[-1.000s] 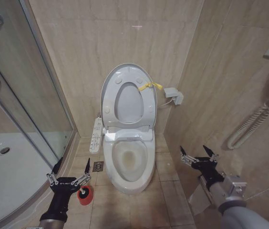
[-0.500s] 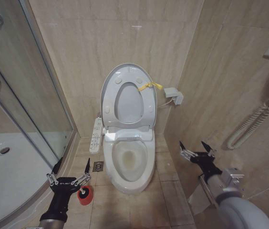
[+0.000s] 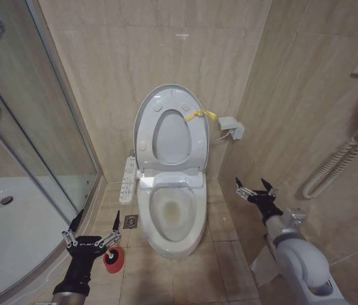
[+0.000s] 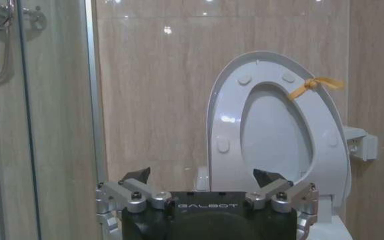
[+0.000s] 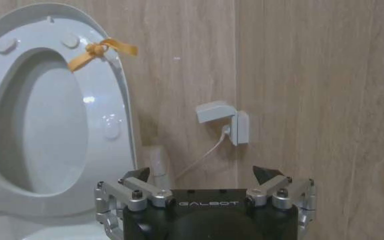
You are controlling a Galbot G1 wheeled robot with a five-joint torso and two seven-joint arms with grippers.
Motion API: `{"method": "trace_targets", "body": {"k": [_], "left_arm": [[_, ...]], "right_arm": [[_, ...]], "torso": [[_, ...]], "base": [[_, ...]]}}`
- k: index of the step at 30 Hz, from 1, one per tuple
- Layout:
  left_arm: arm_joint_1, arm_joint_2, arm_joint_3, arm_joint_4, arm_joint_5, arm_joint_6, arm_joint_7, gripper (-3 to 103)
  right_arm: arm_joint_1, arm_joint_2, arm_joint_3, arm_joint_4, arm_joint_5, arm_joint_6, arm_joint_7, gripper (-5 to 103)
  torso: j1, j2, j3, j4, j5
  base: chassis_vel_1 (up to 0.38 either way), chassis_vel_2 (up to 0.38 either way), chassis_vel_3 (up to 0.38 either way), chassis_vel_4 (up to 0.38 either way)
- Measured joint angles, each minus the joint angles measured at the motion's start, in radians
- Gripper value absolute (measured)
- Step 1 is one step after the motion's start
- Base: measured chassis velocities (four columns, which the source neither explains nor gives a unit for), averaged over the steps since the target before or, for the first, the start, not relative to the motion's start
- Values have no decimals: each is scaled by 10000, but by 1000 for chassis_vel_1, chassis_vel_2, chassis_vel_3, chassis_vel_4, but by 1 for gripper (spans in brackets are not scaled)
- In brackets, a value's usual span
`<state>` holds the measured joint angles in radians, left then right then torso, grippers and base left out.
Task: Open the toilet lid, clean the toilet bowl with a toilet brush, close the toilet lid, and flush.
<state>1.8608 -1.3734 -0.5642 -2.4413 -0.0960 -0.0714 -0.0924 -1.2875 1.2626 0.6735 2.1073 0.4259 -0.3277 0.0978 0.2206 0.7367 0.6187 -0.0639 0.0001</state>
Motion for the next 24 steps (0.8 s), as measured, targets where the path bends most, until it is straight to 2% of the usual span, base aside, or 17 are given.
{"method": "trace_targets", "body": {"k": [10,13,17,24], "left_arm": [[0,0,0,0,0,0,0,100],[0,0,0,0,0,0,0,100],[1,0,1,0,0,0,0,100],[0,0,0,-1,0,0,0,100]], "right_arm": [[1524,-120,-521,-987,260,7,182,100],[2283,-50,-726,-1784,-239,539,-29,100],[3028,-35,-939,-2606,-424,737,-74,100],[4822,-63,-1412,-4533,-1493,1375,-116,100]], "torso": [[1,0,0,1,-1],[0,0,0,0,0],[1,0,0,-2,0],[1,0,0,0,-3]], "base": [[0,0,0,0],[0,0,0,0],[0,0,0,0],[0,0,0,0]]}}
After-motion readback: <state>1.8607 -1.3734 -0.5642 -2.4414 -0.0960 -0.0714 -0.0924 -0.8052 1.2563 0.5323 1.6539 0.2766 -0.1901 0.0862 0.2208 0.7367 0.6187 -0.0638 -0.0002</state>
